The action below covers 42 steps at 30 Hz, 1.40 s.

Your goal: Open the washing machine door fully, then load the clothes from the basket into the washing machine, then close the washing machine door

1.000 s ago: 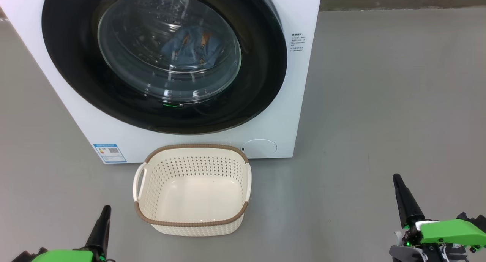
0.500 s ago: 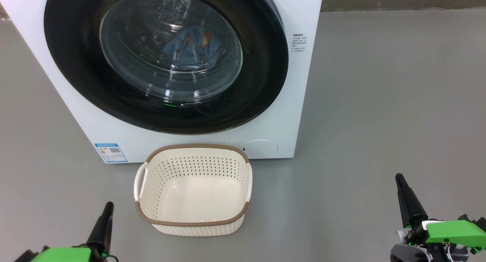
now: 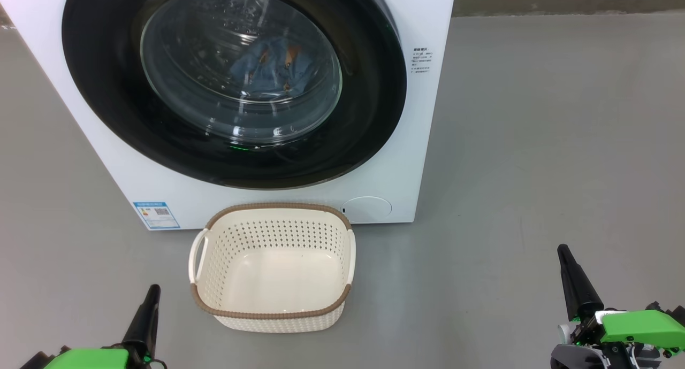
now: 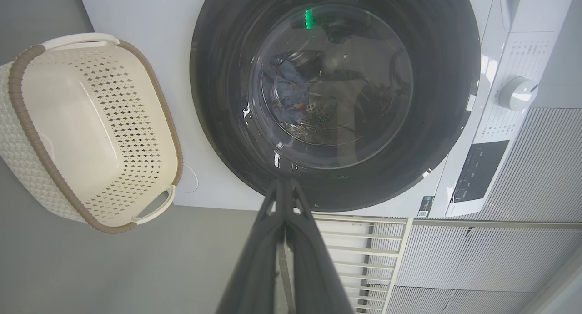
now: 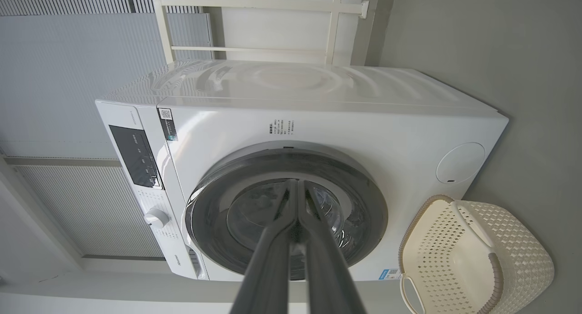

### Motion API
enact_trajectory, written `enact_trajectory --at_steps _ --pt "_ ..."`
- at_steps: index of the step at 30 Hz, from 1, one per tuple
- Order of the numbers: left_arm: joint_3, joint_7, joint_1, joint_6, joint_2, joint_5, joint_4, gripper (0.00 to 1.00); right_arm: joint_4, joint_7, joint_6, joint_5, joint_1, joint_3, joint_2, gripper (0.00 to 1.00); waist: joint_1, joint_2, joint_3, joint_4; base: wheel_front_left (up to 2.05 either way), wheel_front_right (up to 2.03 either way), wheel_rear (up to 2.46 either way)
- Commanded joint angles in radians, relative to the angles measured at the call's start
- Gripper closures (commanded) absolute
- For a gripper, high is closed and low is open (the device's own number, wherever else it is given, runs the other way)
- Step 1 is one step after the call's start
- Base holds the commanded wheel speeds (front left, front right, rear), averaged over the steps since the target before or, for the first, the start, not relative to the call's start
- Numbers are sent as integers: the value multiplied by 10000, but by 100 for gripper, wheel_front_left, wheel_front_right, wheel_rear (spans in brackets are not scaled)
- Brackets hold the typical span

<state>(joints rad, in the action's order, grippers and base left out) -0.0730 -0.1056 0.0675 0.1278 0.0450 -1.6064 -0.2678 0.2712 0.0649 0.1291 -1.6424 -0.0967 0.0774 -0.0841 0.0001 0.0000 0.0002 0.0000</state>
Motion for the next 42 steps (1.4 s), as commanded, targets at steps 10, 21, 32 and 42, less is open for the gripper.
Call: enact_trajectory --at_steps 10,21,32,42 --pt "-347 -24 476 16 110 -75 175 100 -232 57 16 -114 -148 -167 -57 100 0 0 0 0 0 0 0" --pt "-352 -28 477 17 106 -70 174 100 -230 75 16 -96 -150 -145 -41 100 0 0 0 0 0 0 0" --pt "-357 -32 477 18 103 -66 173 100 -229 90 16 -79 -151 -126 -27 100 0 0 0 0 0 0 0" --pt "-361 -36 478 19 99 -63 172 100 -227 105 16 -63 -153 -107 -14 100 0 0 0 0 0 0 0"
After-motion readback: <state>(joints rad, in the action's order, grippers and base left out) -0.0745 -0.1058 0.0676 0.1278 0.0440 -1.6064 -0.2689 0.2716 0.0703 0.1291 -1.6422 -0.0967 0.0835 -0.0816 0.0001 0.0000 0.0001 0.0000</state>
